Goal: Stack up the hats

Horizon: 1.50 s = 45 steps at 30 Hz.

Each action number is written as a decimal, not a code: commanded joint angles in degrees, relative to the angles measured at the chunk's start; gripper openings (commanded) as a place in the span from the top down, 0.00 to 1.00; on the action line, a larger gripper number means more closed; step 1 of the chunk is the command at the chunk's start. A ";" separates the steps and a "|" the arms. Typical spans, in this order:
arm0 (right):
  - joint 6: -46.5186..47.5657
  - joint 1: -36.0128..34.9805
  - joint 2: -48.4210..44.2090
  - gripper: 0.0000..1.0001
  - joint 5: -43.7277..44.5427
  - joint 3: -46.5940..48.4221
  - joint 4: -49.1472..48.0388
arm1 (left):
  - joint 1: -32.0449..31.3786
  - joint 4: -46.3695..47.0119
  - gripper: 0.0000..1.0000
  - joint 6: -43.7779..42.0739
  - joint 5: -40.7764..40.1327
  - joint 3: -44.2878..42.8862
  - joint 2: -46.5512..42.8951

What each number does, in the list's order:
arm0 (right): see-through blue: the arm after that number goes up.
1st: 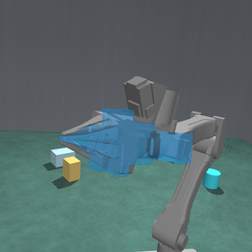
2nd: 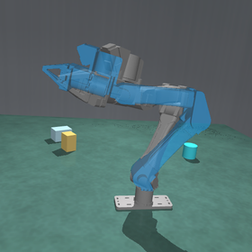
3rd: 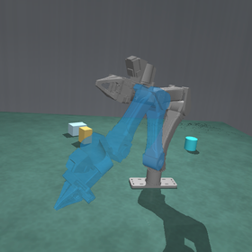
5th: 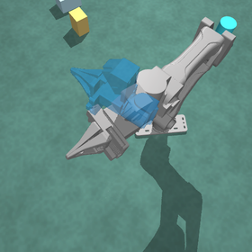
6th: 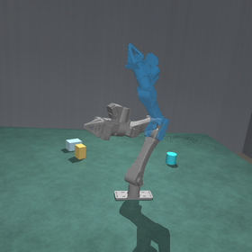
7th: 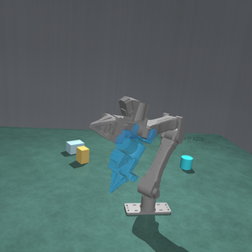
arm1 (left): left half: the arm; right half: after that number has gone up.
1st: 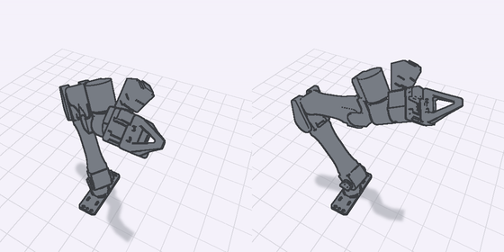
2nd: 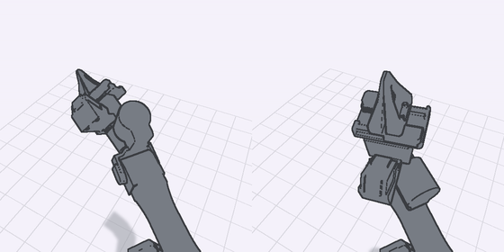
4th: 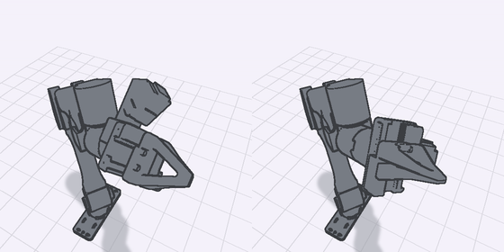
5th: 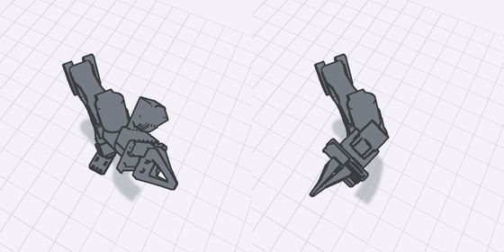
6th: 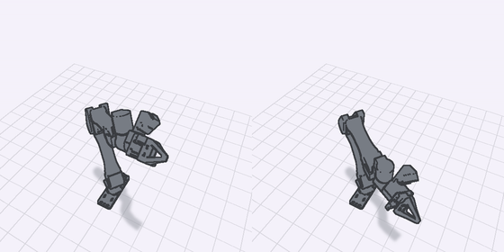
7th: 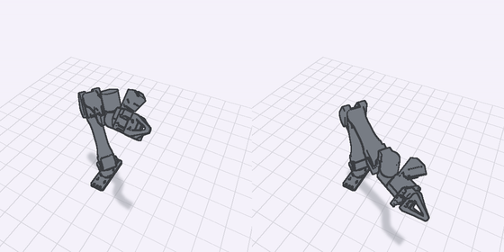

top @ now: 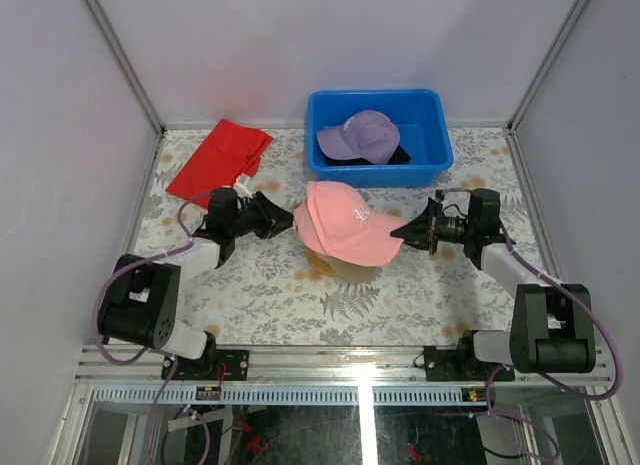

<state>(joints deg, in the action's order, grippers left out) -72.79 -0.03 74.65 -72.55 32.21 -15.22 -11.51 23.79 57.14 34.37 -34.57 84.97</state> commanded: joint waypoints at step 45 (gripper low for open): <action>5.75 0.47 2.28 1.00 1.01 3.92 8.15 | -1.31 -7.22 0.44 -2.53 -0.51 -8.72 -5.48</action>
<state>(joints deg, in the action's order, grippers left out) -67.79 0.08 77.78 -73.19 35.83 -10.52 -11.99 16.21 56.36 34.28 -41.50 78.35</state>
